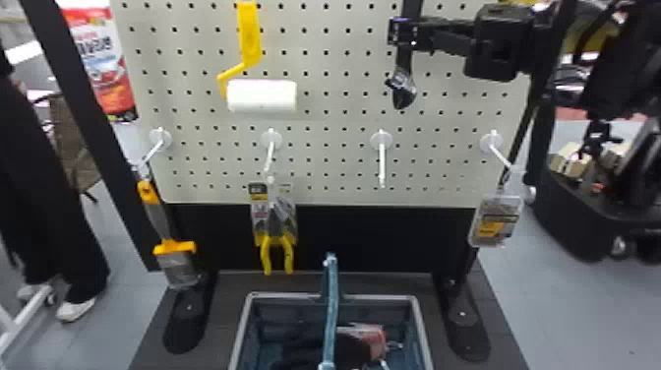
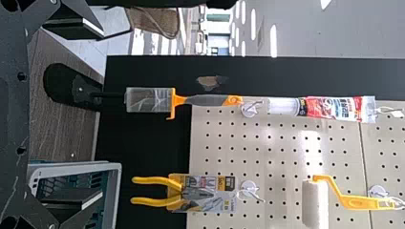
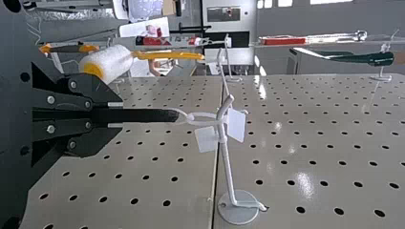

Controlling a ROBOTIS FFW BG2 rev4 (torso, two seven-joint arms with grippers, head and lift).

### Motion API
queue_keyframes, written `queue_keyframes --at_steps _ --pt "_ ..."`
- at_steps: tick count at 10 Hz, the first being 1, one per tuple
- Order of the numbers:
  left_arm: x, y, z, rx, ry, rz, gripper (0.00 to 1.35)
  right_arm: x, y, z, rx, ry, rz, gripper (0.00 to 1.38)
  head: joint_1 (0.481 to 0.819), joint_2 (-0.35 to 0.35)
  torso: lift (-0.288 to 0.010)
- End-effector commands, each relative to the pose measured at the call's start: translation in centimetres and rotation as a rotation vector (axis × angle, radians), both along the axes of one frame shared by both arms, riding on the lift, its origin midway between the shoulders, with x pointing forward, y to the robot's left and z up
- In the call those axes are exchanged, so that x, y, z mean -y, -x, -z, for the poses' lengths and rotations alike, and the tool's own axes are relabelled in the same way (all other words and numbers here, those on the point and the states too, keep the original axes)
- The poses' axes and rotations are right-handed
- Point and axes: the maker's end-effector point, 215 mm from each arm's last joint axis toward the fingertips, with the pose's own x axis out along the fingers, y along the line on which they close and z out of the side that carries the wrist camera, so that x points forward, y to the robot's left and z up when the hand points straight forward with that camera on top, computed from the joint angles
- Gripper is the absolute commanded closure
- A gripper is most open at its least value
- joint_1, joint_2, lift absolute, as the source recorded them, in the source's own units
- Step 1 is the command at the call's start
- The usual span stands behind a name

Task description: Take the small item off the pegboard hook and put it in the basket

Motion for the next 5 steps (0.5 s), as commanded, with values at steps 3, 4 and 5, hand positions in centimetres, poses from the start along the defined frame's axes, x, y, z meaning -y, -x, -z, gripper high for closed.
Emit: queue_keyframes --at_steps 3,4,5 --pt "-0.03 -0.01 -0.02 0.001 -0.003 0.001 0.14 0.09 -0.02 -0.05 0.002 0.008 0.007 1.22 0.549 0.0 -0.1" --pt "0.02 0.0 -0.13 0.004 -0.005 0.003 0.14 0.07 0.01 -0.02 0.0 0.008 0.006 1.22 0.549 0.0 -0.1" --pt "0.05 0.0 -0.14 0.004 -0.006 0.003 0.14 0.09 -0.02 0.03 -0.001 0.009 0.008 1.22 0.549 0.0 -0.1"
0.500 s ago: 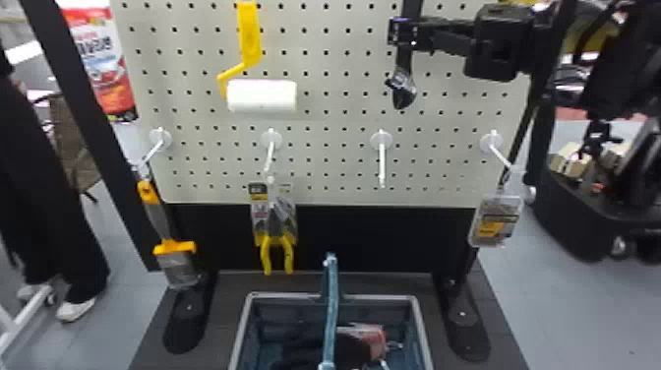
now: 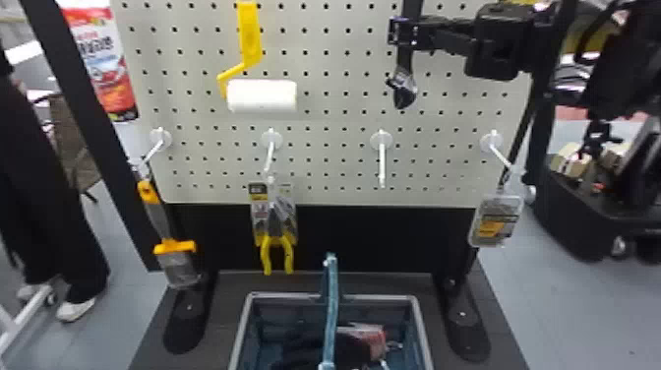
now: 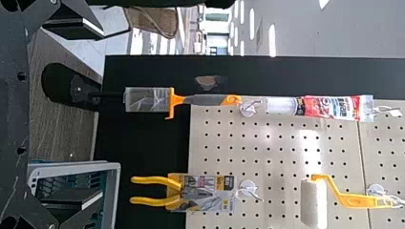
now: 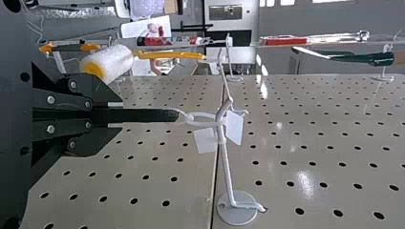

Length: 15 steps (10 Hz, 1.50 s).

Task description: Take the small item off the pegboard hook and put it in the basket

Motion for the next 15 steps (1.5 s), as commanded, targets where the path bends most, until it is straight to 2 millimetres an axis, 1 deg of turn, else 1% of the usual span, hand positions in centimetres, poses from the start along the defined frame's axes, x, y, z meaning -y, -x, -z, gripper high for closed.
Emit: queue_keyframes --at_steps 1,4,6,9,12,14,15 --pt "0.0 0.0 0.0 0.0 -0.001 0.001 0.14 -0.1 0.1 0.0 0.001 0.002 -0.002 1.22 0.549 0.0 -0.1" --pt "0.0 0.1 0.1 -0.003 0.002 -0.001 0.14 0.0 0.5 -1.0 0.037 0.015 0.011 1.22 0.549 0.0 -0.1" --pt "-0.1 0.2 0.1 -0.005 0.0 -0.002 0.14 -0.1 1.4 -1.9 0.071 0.025 0.011 1.22 0.549 0.0 -0.1" --pt "-0.1 0.2 0.2 -0.005 0.002 -0.003 0.14 -0.1 2.5 -2.8 0.107 0.034 0.016 1.22 0.549 0.0 -0.1" --pt "-0.1 0.2 0.2 -0.007 0.002 -0.003 0.14 0.4 3.3 -3.8 0.143 0.041 0.032 1.22 0.549 0.0 -0.1" --pt "-0.2 0.2 0.2 -0.007 0.003 -0.003 0.14 1.2 3.9 -3.9 0.159 0.046 0.055 1.22 0.549 0.0 -0.1" --pt "-0.2 0.2 0.2 -0.006 0.003 -0.003 0.14 1.4 4.0 -3.7 0.156 0.049 0.058 1.22 0.549 0.0 -0.1"
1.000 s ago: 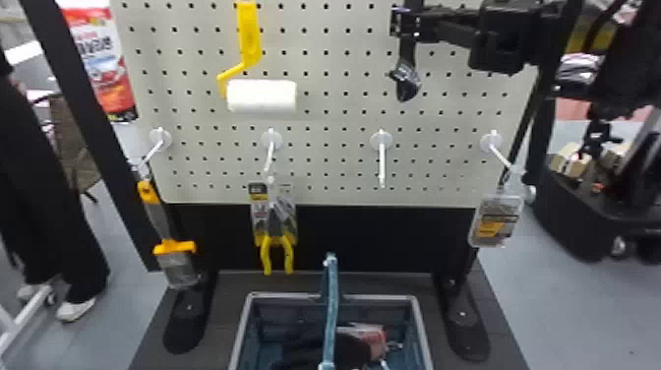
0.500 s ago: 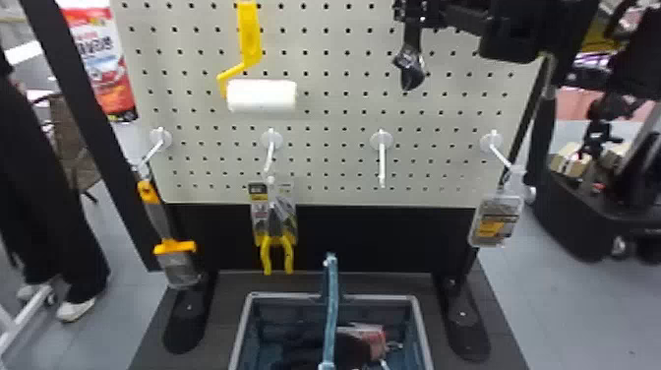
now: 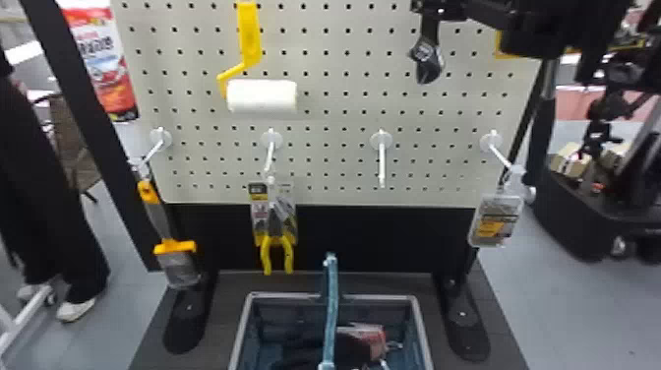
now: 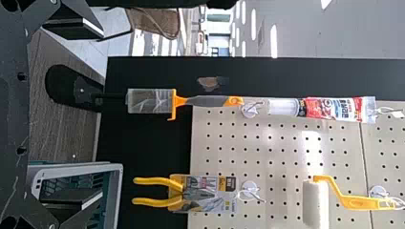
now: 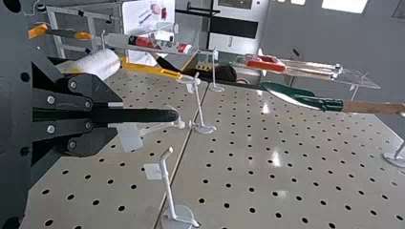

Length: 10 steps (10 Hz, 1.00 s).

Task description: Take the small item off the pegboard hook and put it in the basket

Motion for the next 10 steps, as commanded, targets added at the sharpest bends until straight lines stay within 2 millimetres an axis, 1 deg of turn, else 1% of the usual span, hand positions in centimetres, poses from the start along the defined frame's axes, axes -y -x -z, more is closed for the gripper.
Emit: queue_keyframes --at_steps 1,5,10 --pt "0.1 0.0 0.0 0.0 0.001 0.001 0.14 0.4 0.3 0.5 -0.005 0.004 0.007 1.22 0.549 0.0 -0.1" --pt "0.0 0.1 0.1 -0.004 0.006 -0.002 0.14 1.9 0.7 2.7 -0.043 -0.008 0.038 1.22 0.549 0.0 -0.1" --pt "0.0 0.0 0.4 -0.008 0.011 -0.006 0.14 5.2 0.7 5.6 -0.085 -0.084 0.138 1.22 0.549 0.0 -0.1"
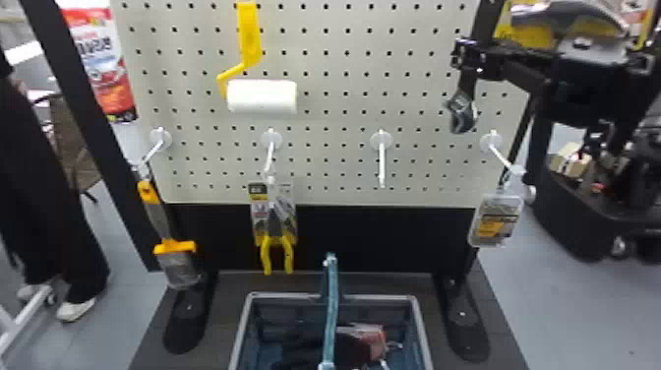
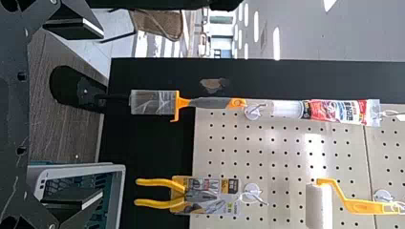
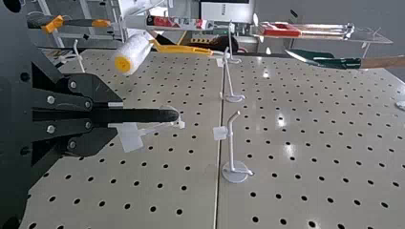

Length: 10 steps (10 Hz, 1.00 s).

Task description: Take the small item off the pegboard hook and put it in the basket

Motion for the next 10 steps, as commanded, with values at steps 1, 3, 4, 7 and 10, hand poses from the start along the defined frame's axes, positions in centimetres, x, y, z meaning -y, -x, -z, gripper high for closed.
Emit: queue_keyframes --at_steps 1,3,4,7,10 --pt "0.0 0.0 0.1 -0.002 0.001 0.0 0.14 0.7 0.1 0.8 -0.011 -0.017 0.016 1.22 0.549 0.0 -0.1" --pt "0.0 0.2 0.4 -0.009 0.007 -0.002 0.14 1.4 0.1 2.2 -0.029 -0.049 0.037 1.22 0.549 0.0 -0.1" --pt "-0.1 0.2 0.6 -0.01 0.015 -0.007 0.14 2.0 0.0 3.3 -0.042 -0.075 0.061 1.22 0.549 0.0 -0.1" --pt "-0.1 0.3 0.8 -0.016 0.021 -0.007 0.14 3.5 0.5 5.3 -0.052 -0.162 0.139 1.22 0.549 0.0 -0.1" --pt "-0.2 0.3 0.9 -0.018 0.024 -0.009 0.14 4.4 0.6 9.1 -0.112 -0.24 0.211 1.22 0.549 0.0 -0.1"
